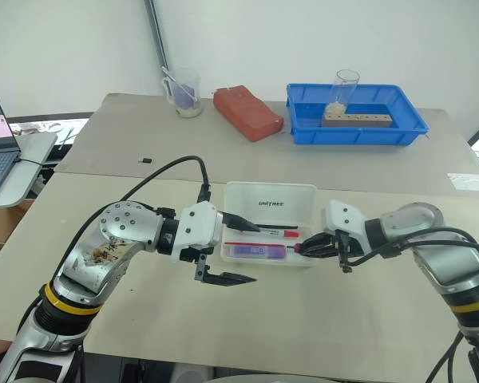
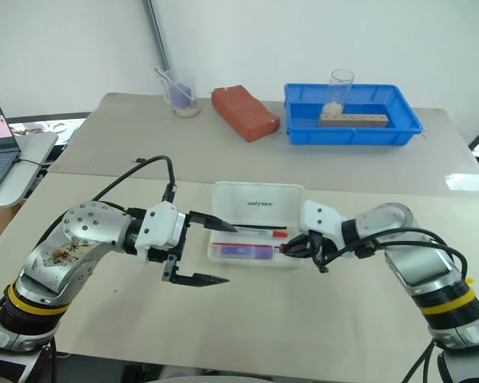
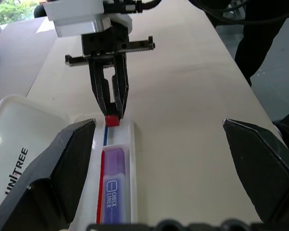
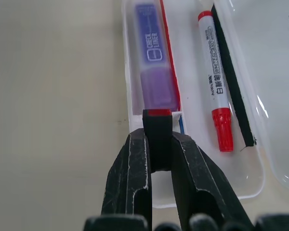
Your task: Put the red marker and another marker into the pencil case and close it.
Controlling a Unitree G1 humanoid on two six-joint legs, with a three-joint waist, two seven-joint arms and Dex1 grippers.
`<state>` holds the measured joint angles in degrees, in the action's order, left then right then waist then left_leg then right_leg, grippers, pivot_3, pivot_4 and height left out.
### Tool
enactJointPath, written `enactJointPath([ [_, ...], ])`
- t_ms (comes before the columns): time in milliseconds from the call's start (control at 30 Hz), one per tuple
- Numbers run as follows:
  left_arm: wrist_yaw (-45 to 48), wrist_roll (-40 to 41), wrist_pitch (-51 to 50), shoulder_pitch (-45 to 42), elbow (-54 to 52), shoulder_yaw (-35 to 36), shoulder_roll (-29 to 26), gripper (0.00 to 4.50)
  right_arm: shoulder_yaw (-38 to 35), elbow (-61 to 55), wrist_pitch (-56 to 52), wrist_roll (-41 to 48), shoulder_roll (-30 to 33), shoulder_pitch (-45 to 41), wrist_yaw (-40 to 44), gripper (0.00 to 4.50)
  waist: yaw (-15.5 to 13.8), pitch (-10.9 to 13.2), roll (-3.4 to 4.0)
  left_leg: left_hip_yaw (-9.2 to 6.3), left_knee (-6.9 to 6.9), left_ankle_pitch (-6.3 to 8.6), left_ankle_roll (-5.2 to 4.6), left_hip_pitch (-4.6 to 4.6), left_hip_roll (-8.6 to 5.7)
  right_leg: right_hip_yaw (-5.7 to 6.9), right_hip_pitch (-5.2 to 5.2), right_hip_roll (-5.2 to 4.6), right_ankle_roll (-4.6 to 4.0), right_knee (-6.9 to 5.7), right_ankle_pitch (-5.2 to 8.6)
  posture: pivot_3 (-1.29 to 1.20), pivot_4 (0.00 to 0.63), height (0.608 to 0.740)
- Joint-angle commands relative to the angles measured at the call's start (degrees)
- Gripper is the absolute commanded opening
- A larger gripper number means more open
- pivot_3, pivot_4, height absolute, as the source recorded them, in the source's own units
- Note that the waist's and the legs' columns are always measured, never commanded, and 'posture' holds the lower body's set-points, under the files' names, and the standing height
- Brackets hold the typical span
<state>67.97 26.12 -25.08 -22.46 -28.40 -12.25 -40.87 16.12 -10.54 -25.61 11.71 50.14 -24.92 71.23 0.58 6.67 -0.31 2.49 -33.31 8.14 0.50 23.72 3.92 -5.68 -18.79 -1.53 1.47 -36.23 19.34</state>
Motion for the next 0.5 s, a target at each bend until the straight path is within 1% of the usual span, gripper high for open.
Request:
enactJointPath([
  [33,-1.1,0.9,-0.6,-0.2,-2.4,1.0,-0.3,4.50,1.3,0.4,2.1,-1.2,-0.7,-2.0,1.4,0.22,0.1,0.0,0.00,-0.01,0.01,0.00,0.00,0.00,0.01,0.00,-0.01,0.02,0.00,0.00,0.00,0.00,0.150,0.740],
  [233,-2.2,1.2,-1.5,0.3,-3.2,1.3,-0.6,4.50,2.4,3.9,4.2,-3.0,-1.8,-3.0,2.0,0.22,0.0,0.0,0.00,-0.01,0.00,0.00,0.00,0.00,0.01,0.00,0.00,0.02,0.00,0.00,0.00,0.00,0.150,0.740],
  [300,-2.5,1.4,-1.7,0.5,-3.5,1.5,-0.8,4.50,2.3,4.2,4.0,-3.0,-2.1,-3.3,2.1,1.24,0.1,0.0,0.01,-0.01,0.00,0.00,0.00,0.00,0.01,0.00,0.00,0.02,-0.01,0.00,0.00,0.00,0.150,0.740],
  [433,-3.1,1.9,-1.8,1.4,-4.6,1.5,-1.2,4.50,1.6,3.6,3.2,-2.5,-2.0,-3.3,2.2,2.52,0.1,0.0,0.01,-0.01,0.01,0.00,0.00,0.00,0.02,0.00,0.00,0.02,-0.01,0.00,0.00,0.00,0.150,0.740],
  [467,-3.0,1.9,-1.6,1.8,-4.7,1.6,-1.4,4.50,1.1,3.2,3.0,-2.3,-1.9,-3.2,2.1,2.94,0.1,0.0,0.01,-0.01,0.02,0.00,0.00,0.00,0.01,0.00,0.00,0.02,-0.01,0.00,0.00,0.00,0.150,0.740],
  [500,-2.9,1.9,-1.3,2.1,-4.6,1.8,-1.6,4.50,0.5,2.6,2.6,-1.8,-1.6,-3.0,2.0,3.24,0.1,0.0,0.01,-0.01,0.01,0.00,0.00,0.00,0.01,0.00,0.00,0.02,-0.01,0.00,0.00,0.00,0.150,0.740],
])
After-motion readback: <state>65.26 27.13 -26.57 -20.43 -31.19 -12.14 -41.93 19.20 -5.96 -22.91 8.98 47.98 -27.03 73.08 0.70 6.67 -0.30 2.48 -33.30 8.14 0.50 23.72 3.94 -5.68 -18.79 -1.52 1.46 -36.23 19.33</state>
